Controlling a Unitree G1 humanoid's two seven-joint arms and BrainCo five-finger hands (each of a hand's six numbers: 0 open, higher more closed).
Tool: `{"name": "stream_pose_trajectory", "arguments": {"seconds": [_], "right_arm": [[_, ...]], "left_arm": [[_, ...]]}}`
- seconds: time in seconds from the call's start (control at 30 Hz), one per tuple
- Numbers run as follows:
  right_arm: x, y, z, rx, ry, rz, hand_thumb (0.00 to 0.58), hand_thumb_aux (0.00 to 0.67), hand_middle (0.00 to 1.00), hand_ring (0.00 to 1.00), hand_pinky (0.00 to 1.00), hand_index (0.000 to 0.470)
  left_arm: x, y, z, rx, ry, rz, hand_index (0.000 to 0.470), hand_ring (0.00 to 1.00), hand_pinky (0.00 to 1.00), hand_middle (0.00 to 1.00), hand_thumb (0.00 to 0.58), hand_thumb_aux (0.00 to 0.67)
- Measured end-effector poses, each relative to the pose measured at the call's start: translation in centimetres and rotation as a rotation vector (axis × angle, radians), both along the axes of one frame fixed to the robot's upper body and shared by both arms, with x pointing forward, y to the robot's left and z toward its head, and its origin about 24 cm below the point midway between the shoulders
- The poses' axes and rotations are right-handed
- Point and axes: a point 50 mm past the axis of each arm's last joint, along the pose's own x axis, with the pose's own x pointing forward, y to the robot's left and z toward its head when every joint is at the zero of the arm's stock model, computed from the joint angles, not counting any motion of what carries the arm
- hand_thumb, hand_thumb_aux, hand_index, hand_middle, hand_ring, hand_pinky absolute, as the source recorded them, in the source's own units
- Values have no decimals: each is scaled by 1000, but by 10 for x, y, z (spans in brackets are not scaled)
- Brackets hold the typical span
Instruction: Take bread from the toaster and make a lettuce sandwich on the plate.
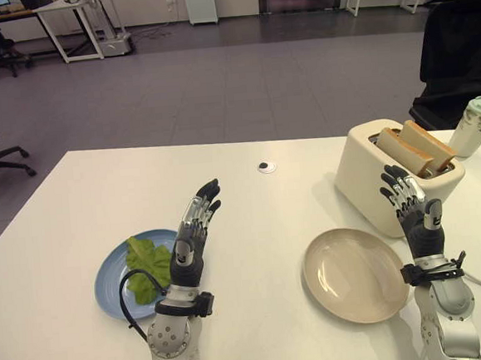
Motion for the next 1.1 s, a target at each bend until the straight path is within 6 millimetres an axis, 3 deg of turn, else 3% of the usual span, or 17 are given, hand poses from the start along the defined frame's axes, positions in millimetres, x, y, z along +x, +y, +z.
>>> {"name": "stream_pose_trajectory", "arguments": {"seconds": [0.47, 0.63, 0.73, 0.83, 0.9, 1.0, 1.1], "right_arm": [[0, 1, -7, -12, 30, 3, 0, 0, 0, 0, 0, 0], [1, -2, -2, -26, 27, -9, 0, 0, 0, 0, 0, 0], [6, -20, 30, -104, -64, -56, 0, 0, 0, 0, 0, 0], [11, -40, 85, -249, -223, -115, 0, 0, 0, 0, 0, 0], [17, -52, 103, -348, -244, -161, 0, 0, 0, 0, 0, 0], [31, -84, 111, -509, -153, -290, 0, 0, 0, 0, 0, 0], [47, -120, 95, -646, 45, -406, 0, 0, 0, 0, 0, 0]], "left_arm": [[8, 5, -19, 50, 107, 30, 0, 0, 0, 0, 0, 0], [10, 4, -17, 51, 99, 25, 0, 0, 0, 0, 0, 0], [10, 4, -17, 50, 98, 28, 0, 0, 0, 0, 0, 0], [10, 4, -17, 54, 97, 32, 0, 0, 0, 0, 0, 0], [9, 3, -17, 53, 96, 39, 0, 0, 0, 0, 0, 0], [9, 1, -17, 42, 90, 40, 0, 0, 0, 0, 0, 0], [8, 1, -17, 38, 88, 45, 0, 0, 0, 0, 0, 0]]}}
